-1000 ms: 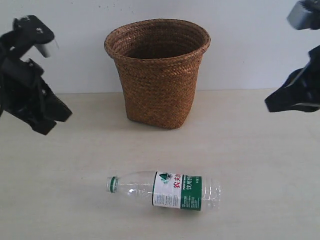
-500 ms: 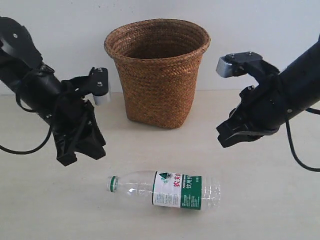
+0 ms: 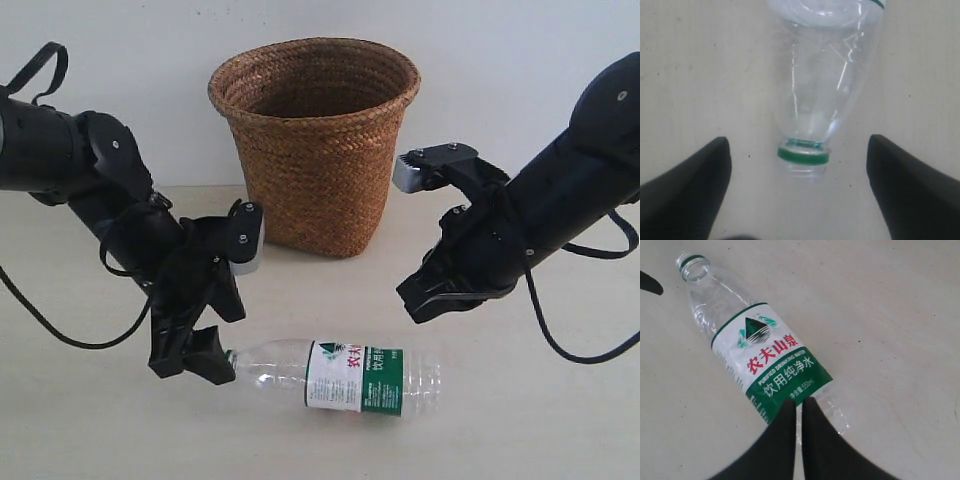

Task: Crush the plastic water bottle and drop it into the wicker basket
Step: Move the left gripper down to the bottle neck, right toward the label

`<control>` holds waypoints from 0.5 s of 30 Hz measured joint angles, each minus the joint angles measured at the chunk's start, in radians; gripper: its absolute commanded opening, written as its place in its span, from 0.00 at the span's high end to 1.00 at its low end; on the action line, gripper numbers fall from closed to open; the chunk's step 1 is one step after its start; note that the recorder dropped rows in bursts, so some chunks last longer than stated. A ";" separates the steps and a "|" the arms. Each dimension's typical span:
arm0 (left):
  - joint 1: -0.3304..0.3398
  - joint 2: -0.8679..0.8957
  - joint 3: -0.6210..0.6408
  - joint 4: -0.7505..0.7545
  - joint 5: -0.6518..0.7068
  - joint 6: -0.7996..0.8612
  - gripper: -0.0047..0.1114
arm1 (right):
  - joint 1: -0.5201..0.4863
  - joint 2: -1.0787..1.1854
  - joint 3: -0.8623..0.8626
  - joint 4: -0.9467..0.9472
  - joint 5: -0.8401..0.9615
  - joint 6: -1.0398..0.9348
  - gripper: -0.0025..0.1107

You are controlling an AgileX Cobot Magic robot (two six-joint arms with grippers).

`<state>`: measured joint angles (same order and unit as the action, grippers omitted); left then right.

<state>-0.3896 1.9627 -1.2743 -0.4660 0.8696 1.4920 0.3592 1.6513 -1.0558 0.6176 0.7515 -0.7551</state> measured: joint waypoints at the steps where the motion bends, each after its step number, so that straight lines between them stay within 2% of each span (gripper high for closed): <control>1: 0.000 0.007 0.000 -0.002 0.000 0.005 0.35 | 0.000 0.000 0.000 0.000 -0.002 -0.002 0.98; 15: -0.058 0.068 -0.001 0.031 -0.057 0.017 0.35 | 0.000 0.000 0.000 0.000 -0.026 -0.004 0.98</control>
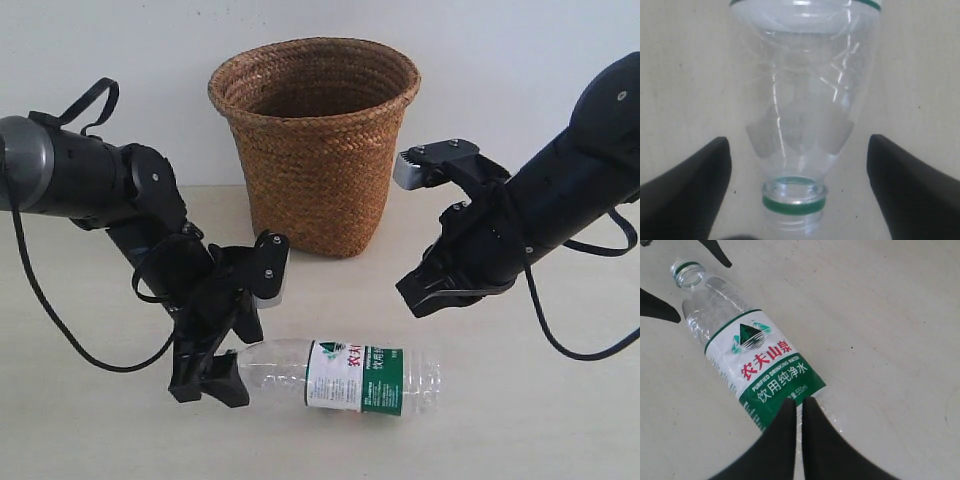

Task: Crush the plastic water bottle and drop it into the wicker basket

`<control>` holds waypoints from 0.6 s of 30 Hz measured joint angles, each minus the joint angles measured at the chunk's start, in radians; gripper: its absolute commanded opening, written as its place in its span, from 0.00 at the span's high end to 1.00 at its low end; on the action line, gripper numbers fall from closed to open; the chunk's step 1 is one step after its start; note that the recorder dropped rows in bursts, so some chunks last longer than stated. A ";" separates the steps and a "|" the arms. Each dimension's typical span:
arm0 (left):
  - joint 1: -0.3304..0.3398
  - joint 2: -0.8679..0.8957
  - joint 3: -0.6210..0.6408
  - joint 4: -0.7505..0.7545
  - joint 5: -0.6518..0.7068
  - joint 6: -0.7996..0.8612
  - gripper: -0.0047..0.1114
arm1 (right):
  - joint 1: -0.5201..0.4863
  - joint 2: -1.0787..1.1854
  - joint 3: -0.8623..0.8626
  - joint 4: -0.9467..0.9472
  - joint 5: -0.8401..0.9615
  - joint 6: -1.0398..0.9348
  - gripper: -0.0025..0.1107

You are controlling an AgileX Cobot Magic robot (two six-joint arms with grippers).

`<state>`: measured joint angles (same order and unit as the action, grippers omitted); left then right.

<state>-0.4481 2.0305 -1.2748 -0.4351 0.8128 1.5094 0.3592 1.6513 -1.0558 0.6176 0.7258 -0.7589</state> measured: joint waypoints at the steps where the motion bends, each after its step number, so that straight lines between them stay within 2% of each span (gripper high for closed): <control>1: -0.002 0.000 0.000 0.002 -0.002 -0.002 0.35 | 0.000 0.000 0.000 0.000 0.000 0.000 0.98; 6: -0.002 0.003 0.000 0.012 -0.021 -0.002 0.38 | 0.000 0.000 0.000 0.000 -0.002 0.000 0.98; 10: -0.002 0.015 0.000 0.013 -0.023 -0.004 0.48 | 0.000 0.000 0.000 0.000 -0.004 0.000 0.98; 13: -0.002 0.031 0.000 0.013 -0.025 -0.001 0.64 | 0.000 0.000 0.000 0.000 -0.004 0.000 0.98; 16: -0.002 0.038 0.000 0.018 -0.025 0.003 0.93 | 0.000 0.000 0.000 0.000 -0.004 0.000 0.98; 18: -0.002 0.038 0.000 0.024 -0.025 0.003 0.93 | 0.000 0.000 0.000 0.000 -0.004 0.002 0.98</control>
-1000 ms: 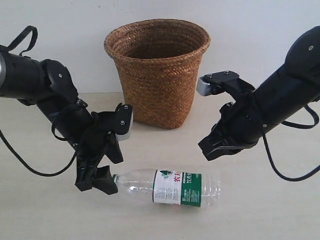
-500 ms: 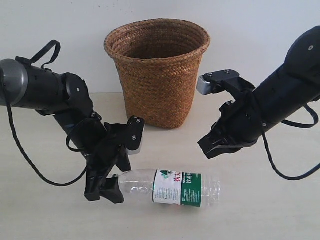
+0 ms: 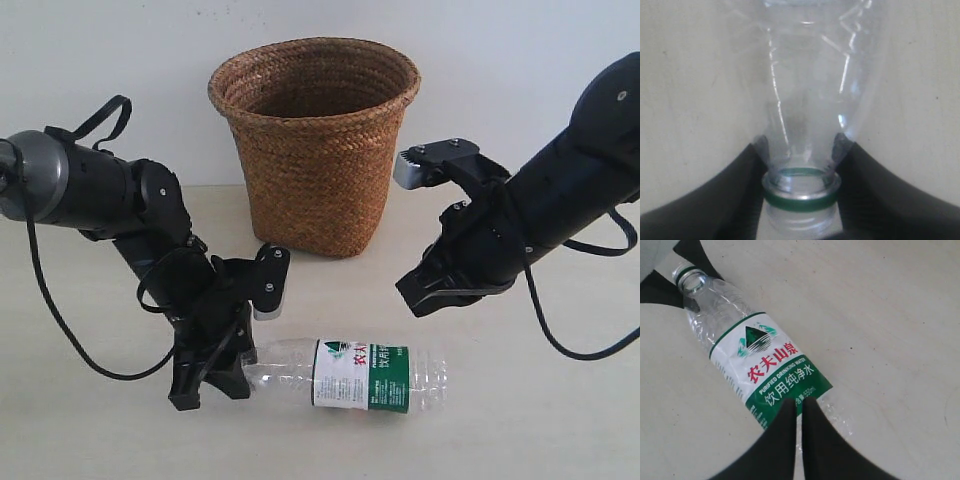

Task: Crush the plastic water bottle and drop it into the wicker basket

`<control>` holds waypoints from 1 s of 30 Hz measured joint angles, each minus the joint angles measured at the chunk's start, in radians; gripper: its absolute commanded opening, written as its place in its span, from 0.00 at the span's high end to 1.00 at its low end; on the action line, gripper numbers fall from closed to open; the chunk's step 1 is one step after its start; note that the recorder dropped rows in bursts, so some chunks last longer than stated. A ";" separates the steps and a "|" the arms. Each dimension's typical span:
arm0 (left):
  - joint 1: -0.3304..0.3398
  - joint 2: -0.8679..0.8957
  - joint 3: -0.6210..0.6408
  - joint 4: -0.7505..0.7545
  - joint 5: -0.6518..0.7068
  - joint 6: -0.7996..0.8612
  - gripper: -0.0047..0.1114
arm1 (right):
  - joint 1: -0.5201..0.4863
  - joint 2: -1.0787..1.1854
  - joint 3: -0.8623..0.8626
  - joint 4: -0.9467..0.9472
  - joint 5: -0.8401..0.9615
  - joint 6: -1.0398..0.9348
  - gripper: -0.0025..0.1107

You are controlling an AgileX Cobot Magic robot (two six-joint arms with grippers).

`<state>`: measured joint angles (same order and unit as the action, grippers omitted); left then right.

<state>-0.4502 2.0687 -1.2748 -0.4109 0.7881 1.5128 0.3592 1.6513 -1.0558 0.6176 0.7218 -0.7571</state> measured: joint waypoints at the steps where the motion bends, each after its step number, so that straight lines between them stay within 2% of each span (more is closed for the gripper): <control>1: 0.000 0.000 0.000 0.000 0.000 -0.003 0.93 | 0.000 0.000 0.000 0.000 0.000 0.001 0.98; 9: 0.000 0.000 0.000 0.004 0.022 -0.061 0.93 | 0.021 0.012 0.000 0.122 0.023 0.009 0.98; 20: 0.000 0.000 0.000 0.004 0.041 -0.151 0.93 | 0.046 0.194 -0.048 0.289 0.009 0.036 0.98; 30: 0.000 0.002 0.000 0.010 0.041 -0.169 0.93 | 0.050 0.311 -0.089 0.302 0.044 0.062 0.98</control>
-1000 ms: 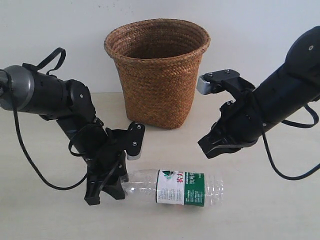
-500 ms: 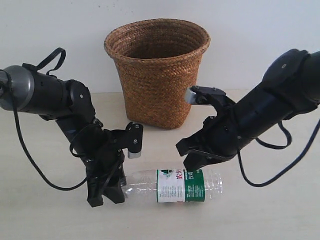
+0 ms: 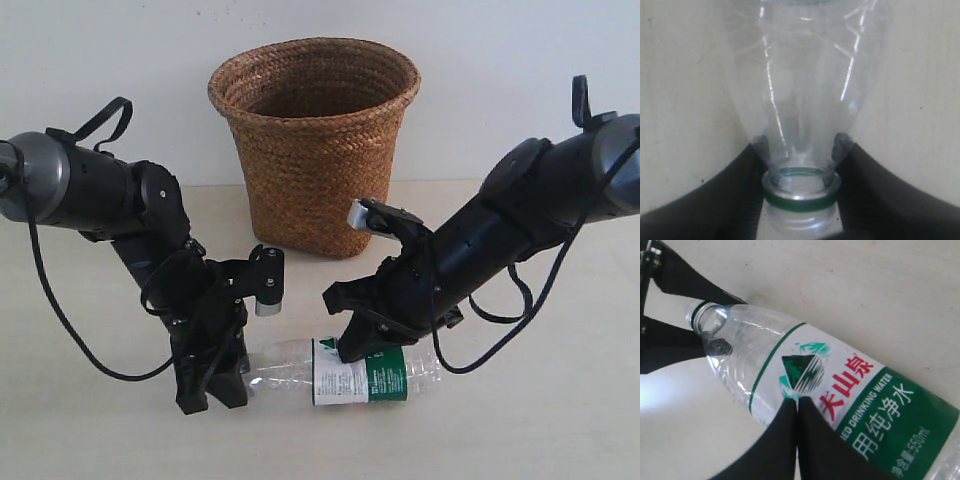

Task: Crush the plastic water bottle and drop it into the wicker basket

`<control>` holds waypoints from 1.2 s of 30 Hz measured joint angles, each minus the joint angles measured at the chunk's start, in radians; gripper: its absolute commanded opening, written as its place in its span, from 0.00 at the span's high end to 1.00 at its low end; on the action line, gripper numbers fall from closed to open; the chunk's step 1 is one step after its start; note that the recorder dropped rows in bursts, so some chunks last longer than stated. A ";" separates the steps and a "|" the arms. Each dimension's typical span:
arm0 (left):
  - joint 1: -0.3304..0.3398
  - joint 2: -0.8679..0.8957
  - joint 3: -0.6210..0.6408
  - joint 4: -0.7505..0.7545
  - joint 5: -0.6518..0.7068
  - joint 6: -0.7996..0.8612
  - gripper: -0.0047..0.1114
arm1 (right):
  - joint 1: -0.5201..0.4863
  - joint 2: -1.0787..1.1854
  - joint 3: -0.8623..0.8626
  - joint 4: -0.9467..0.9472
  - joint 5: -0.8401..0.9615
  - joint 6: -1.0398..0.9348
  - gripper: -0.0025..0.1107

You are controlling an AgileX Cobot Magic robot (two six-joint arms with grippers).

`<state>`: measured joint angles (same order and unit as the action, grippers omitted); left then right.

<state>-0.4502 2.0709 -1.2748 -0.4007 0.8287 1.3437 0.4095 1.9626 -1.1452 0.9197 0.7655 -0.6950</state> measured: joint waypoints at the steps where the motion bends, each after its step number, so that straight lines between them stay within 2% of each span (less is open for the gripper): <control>1: 0.000 0.002 0.000 0.002 0.000 -0.002 0.93 | 0.000 0.011 -0.002 0.000 0.000 0.004 0.98; 5: 0.000 0.002 0.000 0.004 -0.002 -0.006 0.93 | 0.000 0.064 -0.033 -0.033 0.017 0.054 0.98; 19: -0.005 0.004 -0.002 -0.059 -0.007 -0.078 0.93 | 0.010 0.179 -0.223 -0.365 0.159 0.413 0.98; 31: -0.009 0.004 0.000 -0.088 -0.011 -0.111 0.93 | -0.029 0.259 -0.312 -0.372 0.265 0.468 0.98; 36: -0.011 0.004 0.000 -0.093 -0.011 -0.113 0.93 | -0.040 0.270 -0.334 -0.369 0.314 0.434 0.98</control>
<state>-0.4614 2.0748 -1.2747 -0.4934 0.8177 1.2306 0.3692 2.2327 -1.4788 0.5506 1.0795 -0.2611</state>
